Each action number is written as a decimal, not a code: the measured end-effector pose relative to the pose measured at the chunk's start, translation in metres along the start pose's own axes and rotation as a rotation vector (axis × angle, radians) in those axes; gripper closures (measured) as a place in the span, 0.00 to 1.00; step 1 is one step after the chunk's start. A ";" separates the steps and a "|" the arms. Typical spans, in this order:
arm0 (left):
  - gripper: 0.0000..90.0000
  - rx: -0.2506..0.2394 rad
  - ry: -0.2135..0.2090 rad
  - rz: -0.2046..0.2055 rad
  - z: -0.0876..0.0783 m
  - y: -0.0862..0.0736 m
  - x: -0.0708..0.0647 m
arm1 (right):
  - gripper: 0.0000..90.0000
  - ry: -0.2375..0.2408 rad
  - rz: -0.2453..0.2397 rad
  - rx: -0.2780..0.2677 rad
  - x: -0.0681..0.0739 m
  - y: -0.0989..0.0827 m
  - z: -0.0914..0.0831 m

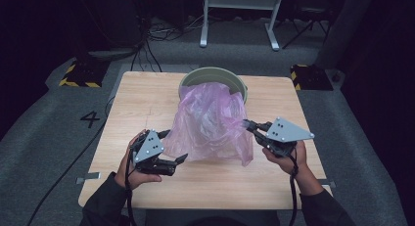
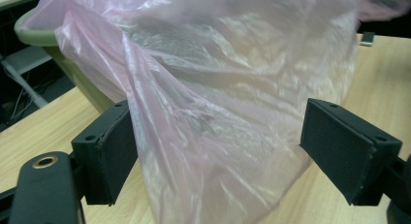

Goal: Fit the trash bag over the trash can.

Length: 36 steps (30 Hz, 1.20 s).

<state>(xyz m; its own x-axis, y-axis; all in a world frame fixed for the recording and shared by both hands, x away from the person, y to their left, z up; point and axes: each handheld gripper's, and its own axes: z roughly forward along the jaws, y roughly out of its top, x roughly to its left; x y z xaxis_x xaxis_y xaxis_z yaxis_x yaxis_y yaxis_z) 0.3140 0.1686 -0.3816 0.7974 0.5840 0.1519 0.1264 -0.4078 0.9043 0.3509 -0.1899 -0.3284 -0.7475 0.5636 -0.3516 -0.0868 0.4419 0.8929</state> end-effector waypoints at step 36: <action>0.85 -0.082 0.112 -0.111 0.020 0.022 0.090 | 0.97 -0.090 0.271 0.198 -0.113 -0.007 0.082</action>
<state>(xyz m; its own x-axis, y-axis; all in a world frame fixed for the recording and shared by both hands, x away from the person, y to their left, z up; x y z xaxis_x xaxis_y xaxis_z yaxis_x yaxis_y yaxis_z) 0.4001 0.1986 -0.3562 0.7099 0.6987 0.0886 0.1578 -0.2804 0.9468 0.4905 -0.1995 -0.3182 -0.6639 0.7346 -0.1402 0.2435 0.3896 0.8882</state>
